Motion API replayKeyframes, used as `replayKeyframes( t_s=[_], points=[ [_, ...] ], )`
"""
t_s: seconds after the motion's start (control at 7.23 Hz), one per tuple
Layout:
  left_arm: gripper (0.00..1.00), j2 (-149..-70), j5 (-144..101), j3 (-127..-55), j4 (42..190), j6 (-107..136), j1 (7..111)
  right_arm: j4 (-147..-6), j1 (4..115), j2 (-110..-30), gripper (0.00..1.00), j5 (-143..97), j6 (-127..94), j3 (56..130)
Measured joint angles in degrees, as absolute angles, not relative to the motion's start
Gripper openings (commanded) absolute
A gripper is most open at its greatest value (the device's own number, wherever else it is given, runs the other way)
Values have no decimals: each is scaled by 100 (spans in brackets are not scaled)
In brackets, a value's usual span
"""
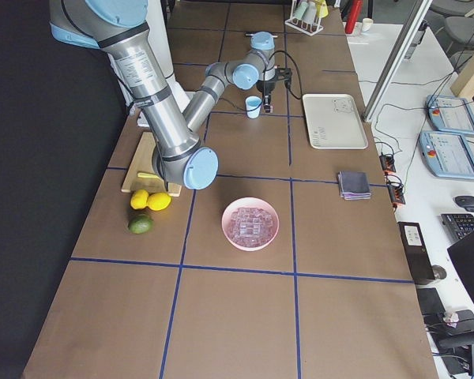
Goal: Mash ice and strawberries in cup
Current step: 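Carry the ice cube with the right gripper over the light-blue cup, then open the right gripper to drop the ice cube into the cup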
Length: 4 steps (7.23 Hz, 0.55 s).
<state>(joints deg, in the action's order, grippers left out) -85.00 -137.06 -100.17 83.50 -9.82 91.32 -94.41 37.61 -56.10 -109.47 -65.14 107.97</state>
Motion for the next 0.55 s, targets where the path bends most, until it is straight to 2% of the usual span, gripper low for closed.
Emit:
replayKeyframes(
  t_s=[0.28, 0.55],
  points=[
    [100, -8507, -13709, -9999, 8354, -982, 9132, -9495, 3197, -5182, 0, -10419, -7018, 10692],
    [100, -8504, -13716, -9971, 8358, -986, 9132, -9500, 2738, -4643, 1, -10029, -7459, 10253]
  ],
)
